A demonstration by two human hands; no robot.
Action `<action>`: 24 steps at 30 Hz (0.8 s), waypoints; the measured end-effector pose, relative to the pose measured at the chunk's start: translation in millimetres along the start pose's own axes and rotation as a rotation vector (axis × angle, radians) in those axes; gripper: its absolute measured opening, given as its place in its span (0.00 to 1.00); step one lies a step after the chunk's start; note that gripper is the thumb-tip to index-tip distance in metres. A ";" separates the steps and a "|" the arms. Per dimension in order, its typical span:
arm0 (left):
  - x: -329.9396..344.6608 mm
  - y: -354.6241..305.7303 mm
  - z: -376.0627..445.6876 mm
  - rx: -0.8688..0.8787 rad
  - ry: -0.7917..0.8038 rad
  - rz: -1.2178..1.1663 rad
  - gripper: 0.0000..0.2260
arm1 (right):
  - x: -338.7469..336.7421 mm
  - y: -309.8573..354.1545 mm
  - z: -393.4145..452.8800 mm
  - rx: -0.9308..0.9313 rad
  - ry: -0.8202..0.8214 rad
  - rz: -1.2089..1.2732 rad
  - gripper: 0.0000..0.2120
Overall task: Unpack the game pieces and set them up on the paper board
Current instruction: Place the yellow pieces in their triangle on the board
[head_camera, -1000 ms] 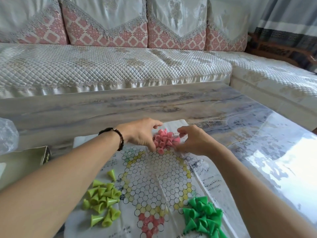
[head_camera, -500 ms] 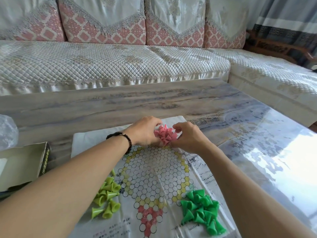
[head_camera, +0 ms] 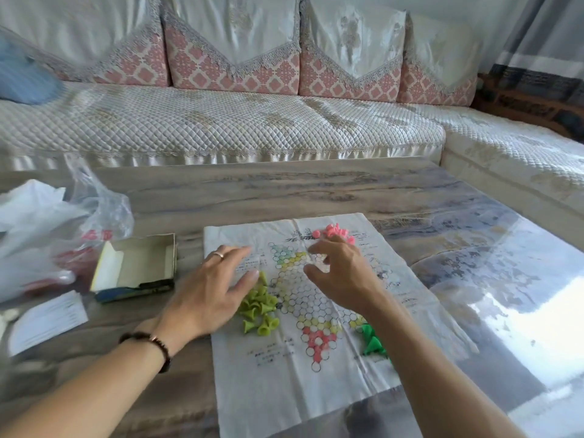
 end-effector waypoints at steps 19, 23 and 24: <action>13.9 26.7 -64.6 -0.048 0.230 0.314 0.51 | 48.7 43.2 -12.9 0.042 0.169 0.167 0.05; 12.8 25.9 -64.4 -0.036 0.208 0.281 0.51 | 50.0 39.1 -17.5 0.037 0.237 0.246 0.09; 12.9 25.7 -64.0 -0.028 0.202 0.278 0.51 | 50.4 39.6 -18.2 0.029 0.244 0.243 0.09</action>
Point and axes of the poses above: each hand's wrist, its own z-axis towards the middle knuckle, its own x-axis out of the palm, y = z × x, the point moved 8 cm from there along z, towards the middle knuckle, and after that the axes turned 11 degrees about -z, right-handed, at the moved point
